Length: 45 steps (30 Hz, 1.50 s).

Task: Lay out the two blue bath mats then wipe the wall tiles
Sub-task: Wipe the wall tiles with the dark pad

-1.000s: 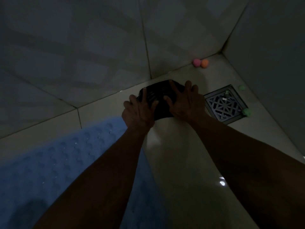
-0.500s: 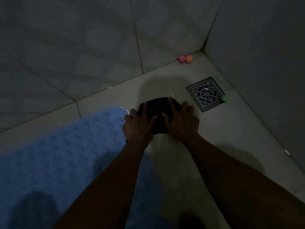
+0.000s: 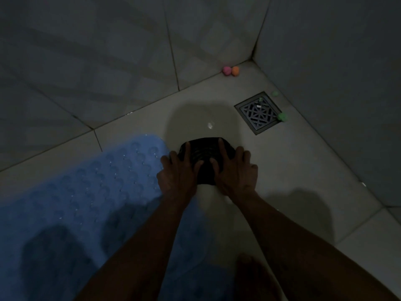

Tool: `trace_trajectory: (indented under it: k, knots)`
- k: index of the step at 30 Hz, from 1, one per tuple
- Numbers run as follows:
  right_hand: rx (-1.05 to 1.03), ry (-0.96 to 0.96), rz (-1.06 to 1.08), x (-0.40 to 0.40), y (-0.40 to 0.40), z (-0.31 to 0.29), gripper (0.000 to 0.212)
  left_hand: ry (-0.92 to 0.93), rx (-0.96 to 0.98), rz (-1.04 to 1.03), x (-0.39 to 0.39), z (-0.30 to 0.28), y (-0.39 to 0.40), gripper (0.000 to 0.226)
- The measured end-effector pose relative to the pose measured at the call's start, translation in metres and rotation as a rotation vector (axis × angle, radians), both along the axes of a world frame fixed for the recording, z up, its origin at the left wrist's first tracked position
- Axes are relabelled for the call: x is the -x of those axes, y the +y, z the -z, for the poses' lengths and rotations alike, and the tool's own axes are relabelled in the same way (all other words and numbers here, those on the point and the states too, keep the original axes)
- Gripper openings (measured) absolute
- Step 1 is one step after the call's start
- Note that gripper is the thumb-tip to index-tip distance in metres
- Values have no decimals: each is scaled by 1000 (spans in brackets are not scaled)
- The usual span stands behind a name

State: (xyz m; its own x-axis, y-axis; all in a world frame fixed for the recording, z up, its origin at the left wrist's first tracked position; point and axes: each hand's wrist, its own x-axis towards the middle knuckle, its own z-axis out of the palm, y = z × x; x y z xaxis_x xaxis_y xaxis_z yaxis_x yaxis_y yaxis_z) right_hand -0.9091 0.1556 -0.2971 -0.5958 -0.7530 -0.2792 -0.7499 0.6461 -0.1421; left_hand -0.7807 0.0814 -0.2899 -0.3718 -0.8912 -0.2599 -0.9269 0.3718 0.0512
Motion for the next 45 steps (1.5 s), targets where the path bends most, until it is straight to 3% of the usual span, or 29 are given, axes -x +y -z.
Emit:
trace_trajectory:
  k: [4,19,26,30,37,40,45]
  knots:
    - [68,70,-16,0,-4,-1,65,-19,37,19,2,1,-1,73]
    - [106,-92,-51,19,-66,-2,59,183,33,45,11,-3,-54,54]
    - [110,-2,-124,19,-107,-28,56,192,-15,42,8,-34,-100,55]
    - [109,10,-129,13,-115,-82,54,157,-43,45,-1,-87,-111,55]
    - [166,122,-210,-13,-90,-221,51,129,-151,-10,-25,-237,-87,54]
    - [54,-21,-174,-24,-79,-304,52,96,-182,-12,-37,-315,-75,54]
    - [83,-19,-171,-40,-67,-426,54,87,-217,-24,-51,-444,-63,56]
